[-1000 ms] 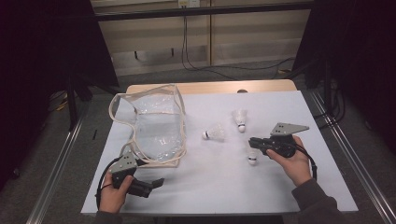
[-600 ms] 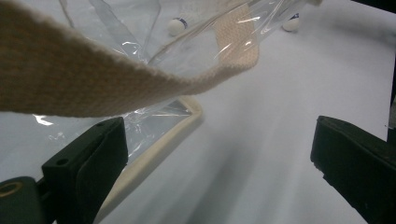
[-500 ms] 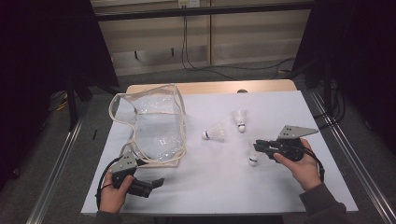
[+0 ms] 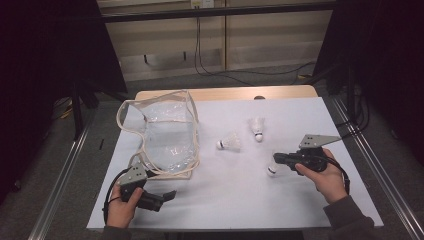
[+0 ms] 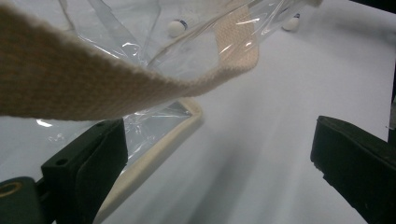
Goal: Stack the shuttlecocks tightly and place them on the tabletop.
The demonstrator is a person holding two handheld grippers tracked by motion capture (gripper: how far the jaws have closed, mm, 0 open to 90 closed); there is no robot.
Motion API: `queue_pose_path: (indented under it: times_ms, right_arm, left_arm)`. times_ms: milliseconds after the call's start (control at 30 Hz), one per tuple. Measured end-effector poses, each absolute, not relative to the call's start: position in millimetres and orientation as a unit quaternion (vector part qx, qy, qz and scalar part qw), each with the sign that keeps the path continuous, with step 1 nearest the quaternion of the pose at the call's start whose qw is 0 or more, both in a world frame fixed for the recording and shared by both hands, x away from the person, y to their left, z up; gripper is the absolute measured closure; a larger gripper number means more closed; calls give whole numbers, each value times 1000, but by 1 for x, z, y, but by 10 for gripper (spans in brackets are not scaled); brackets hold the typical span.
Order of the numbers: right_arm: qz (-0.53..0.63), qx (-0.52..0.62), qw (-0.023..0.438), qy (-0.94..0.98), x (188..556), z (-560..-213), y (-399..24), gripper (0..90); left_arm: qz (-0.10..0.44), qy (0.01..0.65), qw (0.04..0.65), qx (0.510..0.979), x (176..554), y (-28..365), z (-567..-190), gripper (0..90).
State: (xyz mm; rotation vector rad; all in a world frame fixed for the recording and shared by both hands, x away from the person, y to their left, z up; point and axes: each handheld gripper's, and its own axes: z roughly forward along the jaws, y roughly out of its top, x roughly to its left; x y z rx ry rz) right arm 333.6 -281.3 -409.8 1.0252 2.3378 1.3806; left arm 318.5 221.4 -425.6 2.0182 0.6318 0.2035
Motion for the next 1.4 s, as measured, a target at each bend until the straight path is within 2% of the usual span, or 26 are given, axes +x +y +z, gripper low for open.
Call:
queue_pose_path:
  times_ms: [233,633,1400]
  right_arm:
    - [492,360,139,780,343,-405,-274,873]
    - [498,378,132,769,356,-417,-262,867]
    - [495,395,139,762,347,-425,-277,836]
  left_arm:
    - [86,258,487,830,319,221,-426,38]
    - [79,260,492,827,318,221,-427,38]
    - [80,260,491,828,318,220,-427,39]
